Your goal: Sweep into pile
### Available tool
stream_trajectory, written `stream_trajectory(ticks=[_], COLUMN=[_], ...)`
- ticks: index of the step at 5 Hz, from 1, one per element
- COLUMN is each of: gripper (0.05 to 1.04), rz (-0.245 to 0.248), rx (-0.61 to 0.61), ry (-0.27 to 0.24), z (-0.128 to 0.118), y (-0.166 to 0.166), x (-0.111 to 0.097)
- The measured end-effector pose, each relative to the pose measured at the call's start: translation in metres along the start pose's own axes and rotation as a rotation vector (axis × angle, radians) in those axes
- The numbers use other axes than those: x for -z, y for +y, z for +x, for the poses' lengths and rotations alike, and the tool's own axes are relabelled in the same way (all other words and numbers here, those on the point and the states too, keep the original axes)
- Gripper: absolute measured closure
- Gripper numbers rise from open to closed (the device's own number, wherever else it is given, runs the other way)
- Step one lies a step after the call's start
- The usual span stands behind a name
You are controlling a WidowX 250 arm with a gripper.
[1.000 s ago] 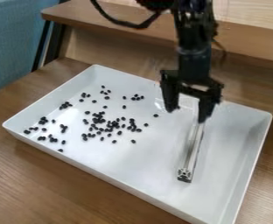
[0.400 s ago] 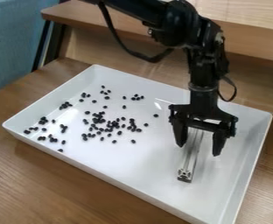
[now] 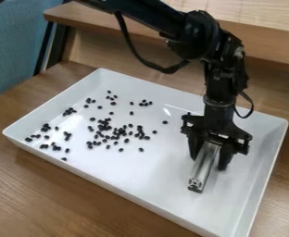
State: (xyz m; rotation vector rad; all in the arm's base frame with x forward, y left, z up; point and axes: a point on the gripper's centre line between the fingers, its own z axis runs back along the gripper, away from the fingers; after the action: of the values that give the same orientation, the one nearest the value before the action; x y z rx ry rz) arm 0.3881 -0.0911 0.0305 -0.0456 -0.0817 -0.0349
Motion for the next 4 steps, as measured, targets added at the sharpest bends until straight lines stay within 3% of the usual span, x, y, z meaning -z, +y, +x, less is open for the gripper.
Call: stream_trajectory(ticks=[1, 3, 4], gripper=[0.668, 0.677, 0.677], rz=[0.019, -0.034, -0.063], rx=[0.071, 0.228, 0.244], ry=[0.014, 0.035, -0.010], z=[-0.001, 0.007, 0.010], y=[0.003, 0.054, 0.079], x=[-0.002, -0.004, -0.001])
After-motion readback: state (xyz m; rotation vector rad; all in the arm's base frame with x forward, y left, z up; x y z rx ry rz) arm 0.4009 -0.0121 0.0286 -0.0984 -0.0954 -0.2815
